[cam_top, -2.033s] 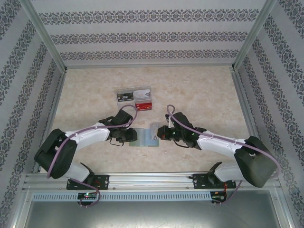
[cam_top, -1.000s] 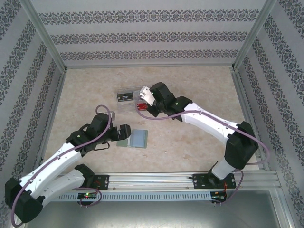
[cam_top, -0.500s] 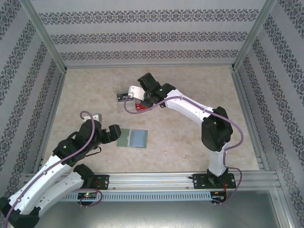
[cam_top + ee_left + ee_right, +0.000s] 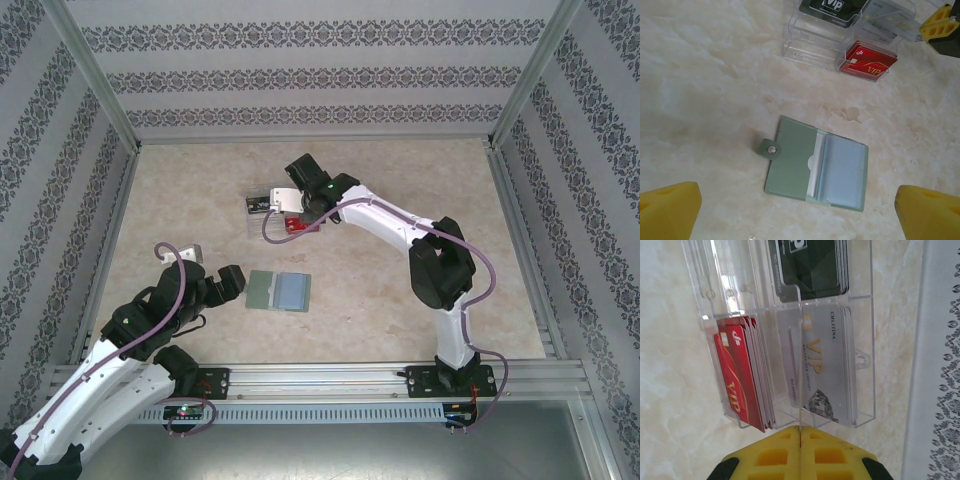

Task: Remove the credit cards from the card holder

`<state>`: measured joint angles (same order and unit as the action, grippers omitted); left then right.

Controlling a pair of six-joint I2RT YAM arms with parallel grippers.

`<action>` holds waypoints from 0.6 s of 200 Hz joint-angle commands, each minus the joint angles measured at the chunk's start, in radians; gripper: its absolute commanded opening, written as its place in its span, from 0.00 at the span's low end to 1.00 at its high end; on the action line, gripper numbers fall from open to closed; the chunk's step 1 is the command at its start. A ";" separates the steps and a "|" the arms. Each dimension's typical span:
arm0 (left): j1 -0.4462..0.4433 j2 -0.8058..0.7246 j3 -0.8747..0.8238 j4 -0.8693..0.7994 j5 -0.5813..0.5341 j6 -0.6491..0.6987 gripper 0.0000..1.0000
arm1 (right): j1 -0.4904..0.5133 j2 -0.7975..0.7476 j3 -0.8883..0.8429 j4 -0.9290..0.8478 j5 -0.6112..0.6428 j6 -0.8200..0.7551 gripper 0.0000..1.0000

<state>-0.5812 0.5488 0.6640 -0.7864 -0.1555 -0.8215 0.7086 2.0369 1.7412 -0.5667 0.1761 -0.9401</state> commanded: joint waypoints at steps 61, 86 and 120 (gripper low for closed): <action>0.000 -0.015 -0.020 -0.052 -0.029 -0.021 1.00 | -0.022 0.089 0.095 0.049 0.030 -0.079 0.00; -0.001 -0.014 -0.025 -0.045 -0.028 -0.021 1.00 | -0.021 0.105 0.105 0.042 0.021 -0.076 0.00; -0.001 -0.015 -0.027 -0.041 -0.029 -0.021 1.00 | -0.025 0.128 0.118 0.033 0.017 -0.058 0.02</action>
<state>-0.5812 0.5419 0.6479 -0.8013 -0.1627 -0.8295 0.6907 2.1288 1.8210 -0.5312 0.1947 -1.0019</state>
